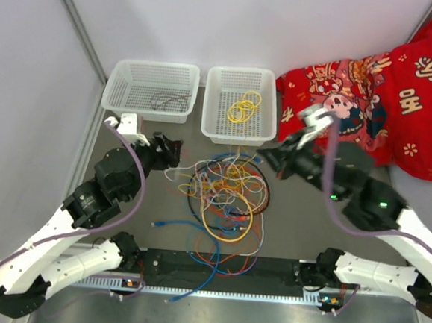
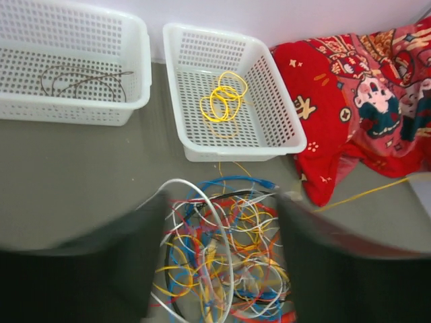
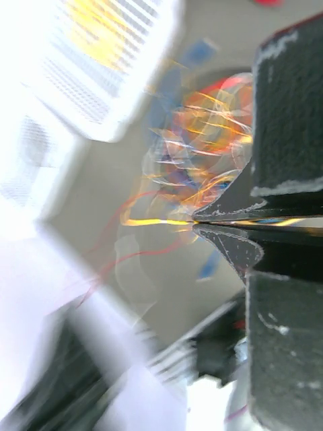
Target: Untangle the cables
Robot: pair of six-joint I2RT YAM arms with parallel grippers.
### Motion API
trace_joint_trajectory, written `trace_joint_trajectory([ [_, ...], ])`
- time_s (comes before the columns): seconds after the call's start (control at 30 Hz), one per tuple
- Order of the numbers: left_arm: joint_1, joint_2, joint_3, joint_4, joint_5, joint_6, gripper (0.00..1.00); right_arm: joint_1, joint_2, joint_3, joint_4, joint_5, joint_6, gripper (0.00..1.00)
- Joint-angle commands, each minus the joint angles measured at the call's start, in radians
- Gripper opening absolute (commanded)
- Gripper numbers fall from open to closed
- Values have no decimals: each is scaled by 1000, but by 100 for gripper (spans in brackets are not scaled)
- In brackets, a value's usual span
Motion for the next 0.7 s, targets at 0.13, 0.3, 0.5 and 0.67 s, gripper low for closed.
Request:
trace_joint_trajectory([
  [0.13, 3, 14, -43, 34, 7, -63, 99, 13, 4, 416, -283, 84, -120, 0],
  [0.3, 4, -21, -81, 199, 85, 3, 99, 13, 24, 487, -288, 41, -86, 0],
  [0.5, 4, -98, -302, 725, 449, 36, 99, 13, 36, 515, -284, 25, -56, 0],
  [0.67, 3, 11, -314, 832, 688, 45, 99, 13, 41, 519, -283, 18, -30, 0],
])
